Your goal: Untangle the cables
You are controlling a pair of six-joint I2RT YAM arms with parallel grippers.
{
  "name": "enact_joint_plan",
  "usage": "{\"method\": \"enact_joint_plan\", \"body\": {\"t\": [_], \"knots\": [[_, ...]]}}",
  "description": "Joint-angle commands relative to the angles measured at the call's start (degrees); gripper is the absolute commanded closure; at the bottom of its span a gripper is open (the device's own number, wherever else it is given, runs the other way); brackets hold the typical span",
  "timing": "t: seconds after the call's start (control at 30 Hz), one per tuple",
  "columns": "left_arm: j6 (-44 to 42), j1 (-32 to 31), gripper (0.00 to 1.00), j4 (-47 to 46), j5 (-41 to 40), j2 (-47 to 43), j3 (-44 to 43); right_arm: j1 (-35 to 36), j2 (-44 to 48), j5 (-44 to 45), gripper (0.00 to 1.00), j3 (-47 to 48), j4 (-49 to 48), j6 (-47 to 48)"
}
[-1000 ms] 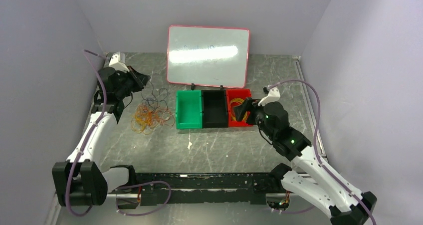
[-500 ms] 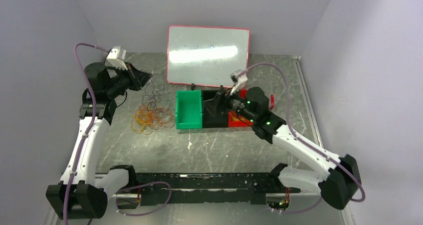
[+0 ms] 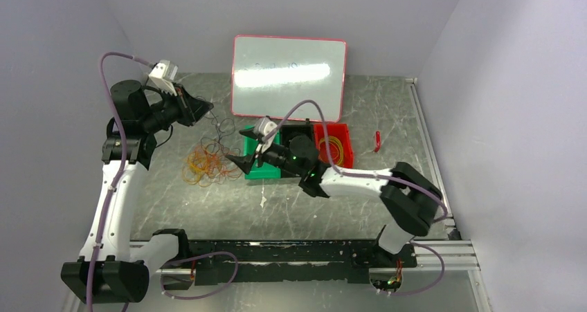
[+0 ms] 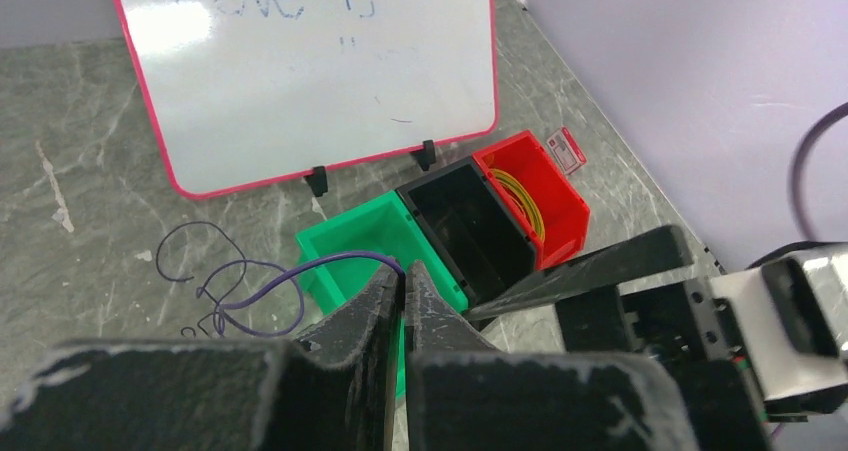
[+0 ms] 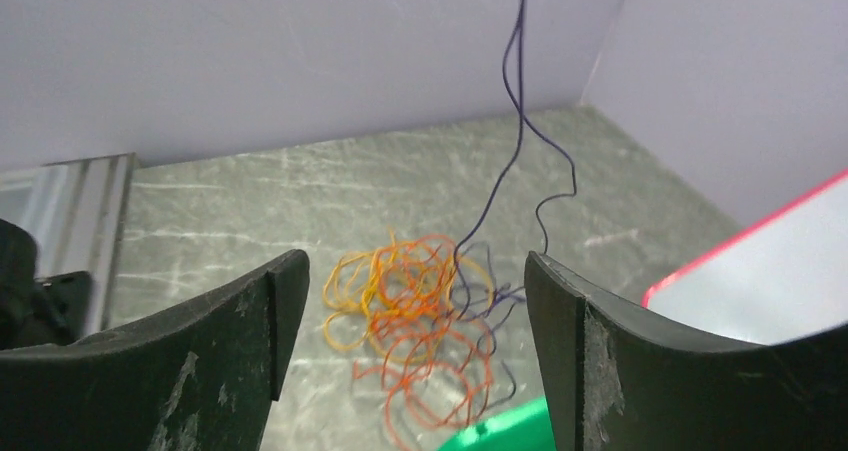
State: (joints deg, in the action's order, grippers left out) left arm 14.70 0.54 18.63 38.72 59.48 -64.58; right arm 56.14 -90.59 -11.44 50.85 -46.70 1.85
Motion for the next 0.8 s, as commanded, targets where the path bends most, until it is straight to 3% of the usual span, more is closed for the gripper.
{"method": "enact_joint_plan", "body": {"t": [0.0,0.53,0.77], "knots": [[-2.09,-0.18,0.93,2.63,3.67,-0.2,-3.22,0.97,-6.93,-1.72,0.18,0.11,-25.26,11.06],[-1.43,-0.18,0.93,3.15,6.39,-1.1,-3.77,0.75,-20.4,-1.13,0.1,16.18,-21.21,16.88],[-0.77,-0.16,0.93,4.13,6.55,-2.01,-5.65,-0.64,-24.76,-1.8,0.2,21.9,-19.48,14.8]]}}
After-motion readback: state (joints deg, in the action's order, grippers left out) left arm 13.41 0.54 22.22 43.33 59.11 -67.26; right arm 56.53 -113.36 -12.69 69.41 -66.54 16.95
